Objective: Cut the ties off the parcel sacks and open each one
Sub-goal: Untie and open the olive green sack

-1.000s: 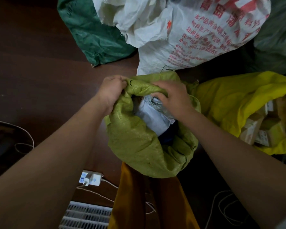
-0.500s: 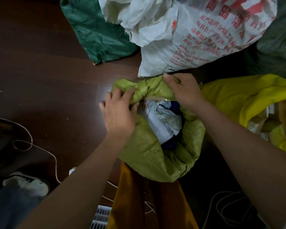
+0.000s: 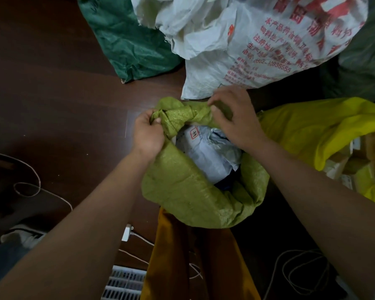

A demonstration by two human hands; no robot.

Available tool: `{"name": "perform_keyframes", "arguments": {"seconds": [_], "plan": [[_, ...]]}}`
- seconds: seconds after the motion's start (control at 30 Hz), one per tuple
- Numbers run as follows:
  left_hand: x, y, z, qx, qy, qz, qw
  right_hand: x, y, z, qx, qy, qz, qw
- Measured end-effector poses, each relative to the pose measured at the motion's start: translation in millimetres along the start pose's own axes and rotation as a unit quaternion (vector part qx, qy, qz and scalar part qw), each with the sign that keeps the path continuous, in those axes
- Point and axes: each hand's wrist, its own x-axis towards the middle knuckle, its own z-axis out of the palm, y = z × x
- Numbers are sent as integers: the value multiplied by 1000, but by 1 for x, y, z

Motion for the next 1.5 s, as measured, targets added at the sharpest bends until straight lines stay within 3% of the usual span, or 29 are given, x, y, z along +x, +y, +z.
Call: {"name": "perform_keyframes", "arguments": {"seconds": [0.17, 0.23, 0.37, 0.47, 0.57, 0.73, 0.8, 0.9, 0.97, 1.07, 1.27, 1.4, 1.5], "plan": [[6, 6, -2, -39, -30, -60, 997, -6, 5, 8, -164, -143, -77, 973], [8, 6, -4, -46, -39, -84, 995, -4, 11, 8, -154, -168, -65, 972], [7, -2, -7, 101, 68, -75, 990, -1, 11, 7, 0, -150, 11, 989], [-8, -7, -9, 222, 154, 39, 962, 2, 5, 0, 71, -132, 54, 987], [-26, -9, -2, 259, 139, 129, 947, 5, 1, -5, 79, -122, 67, 987], [-42, -23, 16, 360, 126, 61, 923, 9, 2, 2, 84, -87, 82, 989], [-44, -32, 21, 388, 86, 1, 918, 9, 4, 5, 99, -69, 96, 988], [-41, -43, 22, 254, 32, -65, 964, 8, 7, 9, 130, -48, 133, 981], [-35, -42, 17, 154, 24, -45, 987, 6, 8, 9, 163, -39, 168, 971], [-31, -32, 7, 101, 18, -1, 995, 2, 5, 5, 223, -14, 225, 948], [-36, -7, -21, 75, 50, 53, 994, -7, -20, 1, 276, -7, 324, 905], [-28, 24, -37, 56, 66, 80, 993, -23, -32, 2, 394, 22, 382, 836], [-17, 43, -40, 105, 25, 108, 988, -41, -32, 8, 432, 45, 413, 800]]}}
